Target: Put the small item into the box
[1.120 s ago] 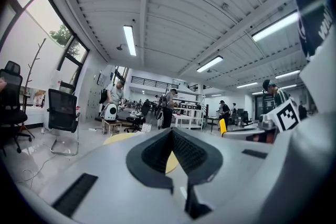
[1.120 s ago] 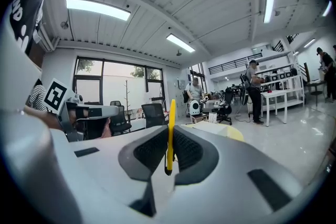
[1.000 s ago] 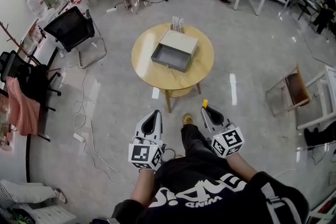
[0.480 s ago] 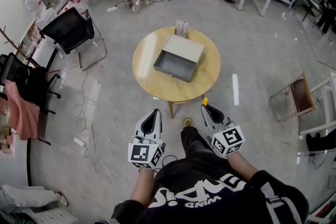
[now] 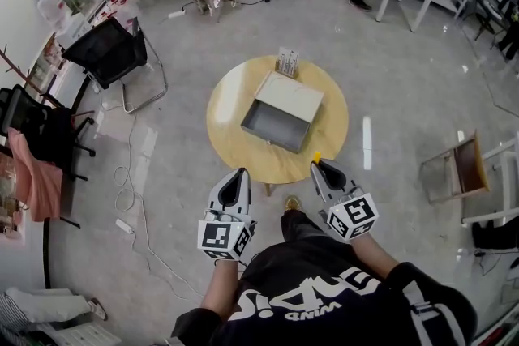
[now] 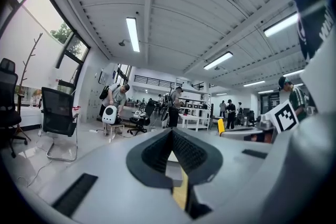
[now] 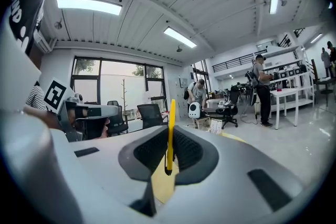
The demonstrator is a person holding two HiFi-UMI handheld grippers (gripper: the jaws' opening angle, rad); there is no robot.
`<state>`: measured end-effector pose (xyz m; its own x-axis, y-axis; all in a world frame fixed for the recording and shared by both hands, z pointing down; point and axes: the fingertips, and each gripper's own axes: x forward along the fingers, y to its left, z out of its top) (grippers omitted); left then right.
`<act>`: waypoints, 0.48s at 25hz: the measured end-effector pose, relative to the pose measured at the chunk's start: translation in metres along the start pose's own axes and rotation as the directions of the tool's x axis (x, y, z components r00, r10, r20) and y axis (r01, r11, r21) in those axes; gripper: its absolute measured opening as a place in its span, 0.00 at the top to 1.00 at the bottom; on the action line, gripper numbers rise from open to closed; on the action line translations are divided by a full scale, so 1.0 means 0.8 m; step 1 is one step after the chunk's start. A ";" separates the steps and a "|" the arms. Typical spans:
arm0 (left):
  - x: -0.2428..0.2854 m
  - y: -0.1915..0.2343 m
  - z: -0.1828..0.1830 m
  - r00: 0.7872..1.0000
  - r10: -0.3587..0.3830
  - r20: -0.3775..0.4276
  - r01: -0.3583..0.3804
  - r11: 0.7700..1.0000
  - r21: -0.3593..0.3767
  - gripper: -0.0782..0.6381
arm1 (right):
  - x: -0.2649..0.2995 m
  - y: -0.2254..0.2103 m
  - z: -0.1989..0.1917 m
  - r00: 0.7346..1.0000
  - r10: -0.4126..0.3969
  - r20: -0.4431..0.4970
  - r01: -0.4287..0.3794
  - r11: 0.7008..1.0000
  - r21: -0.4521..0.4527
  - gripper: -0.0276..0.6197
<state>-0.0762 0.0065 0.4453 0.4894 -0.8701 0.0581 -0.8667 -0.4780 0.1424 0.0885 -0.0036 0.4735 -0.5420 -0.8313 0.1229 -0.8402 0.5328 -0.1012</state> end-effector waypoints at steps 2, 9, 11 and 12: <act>0.021 0.006 0.010 1.000 0.005 0.002 -0.005 1.000 -0.002 0.88 | 0.017 -0.015 0.011 1.000 0.010 -0.003 -0.010 1.000 -0.004 0.92; 0.091 0.021 0.020 1.000 0.023 0.013 -0.023 1.000 -0.011 0.88 | 0.076 -0.063 0.030 0.998 0.055 -0.013 -0.055 0.998 -0.024 0.92; 0.110 0.030 0.026 0.999 0.040 0.022 -0.040 0.999 -0.014 0.88 | 0.092 -0.076 0.037 0.997 0.072 -0.013 -0.072 0.997 -0.030 0.92; 0.118 0.034 0.029 0.999 0.047 0.025 -0.046 0.999 -0.014 0.88 | 0.100 -0.082 0.041 0.997 0.079 -0.015 -0.080 0.996 -0.032 0.92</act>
<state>-0.0558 -0.0914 0.4315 0.4459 -0.8942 0.0397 -0.8870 -0.4355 0.1534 0.1005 -0.1102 0.4576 -0.6071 -0.7840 0.1292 -0.7945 0.6021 -0.0792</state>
